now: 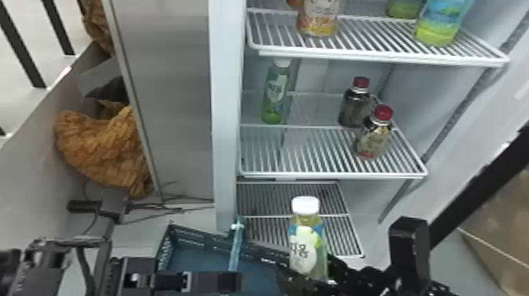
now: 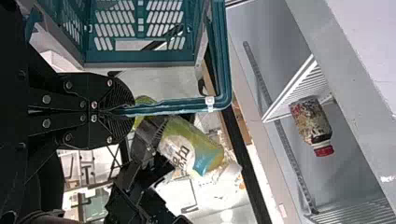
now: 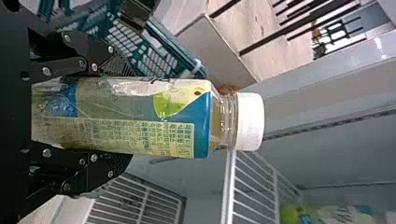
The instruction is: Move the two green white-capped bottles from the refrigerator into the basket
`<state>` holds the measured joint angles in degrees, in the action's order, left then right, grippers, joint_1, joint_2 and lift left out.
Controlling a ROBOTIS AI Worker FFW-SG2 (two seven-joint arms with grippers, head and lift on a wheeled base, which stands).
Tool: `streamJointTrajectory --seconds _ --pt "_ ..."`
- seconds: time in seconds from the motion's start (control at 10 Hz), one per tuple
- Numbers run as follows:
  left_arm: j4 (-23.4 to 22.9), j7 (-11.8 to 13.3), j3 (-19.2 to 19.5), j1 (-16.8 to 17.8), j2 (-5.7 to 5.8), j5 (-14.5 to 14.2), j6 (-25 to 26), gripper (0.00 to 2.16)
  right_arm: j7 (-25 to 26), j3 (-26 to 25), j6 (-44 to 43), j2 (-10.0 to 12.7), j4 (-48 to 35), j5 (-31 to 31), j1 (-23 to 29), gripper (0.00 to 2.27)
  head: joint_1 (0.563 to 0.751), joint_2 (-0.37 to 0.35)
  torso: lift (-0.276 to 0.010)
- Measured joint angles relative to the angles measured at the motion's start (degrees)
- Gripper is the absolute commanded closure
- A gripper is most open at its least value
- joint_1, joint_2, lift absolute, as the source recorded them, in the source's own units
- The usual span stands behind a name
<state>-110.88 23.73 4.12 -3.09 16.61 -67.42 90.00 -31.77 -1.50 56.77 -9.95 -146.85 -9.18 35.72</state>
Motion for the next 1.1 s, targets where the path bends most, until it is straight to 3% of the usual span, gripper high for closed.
streamJointTrajectory --seconds 0.5,0.8,1.1 --pt "0.0 0.0 -0.08 0.18 -0.02 0.24 0.0 1.16 -4.65 4.39 8.54 -1.64 10.13 -3.39 -8.27 0.7 0.695 -0.062 -0.263" --pt "0.0 0.0 -0.35 0.55 0.0 0.66 0.0 1.16 -5.78 6.25 9.65 -2.16 14.73 -3.94 -11.62 0.4 0.695 -0.04 -0.263" --pt "-0.02 -0.09 -0.25 0.57 0.0 0.74 0.0 1.16 -5.84 6.16 9.43 -2.17 14.83 -3.51 -11.71 0.33 0.695 -0.042 -0.263"
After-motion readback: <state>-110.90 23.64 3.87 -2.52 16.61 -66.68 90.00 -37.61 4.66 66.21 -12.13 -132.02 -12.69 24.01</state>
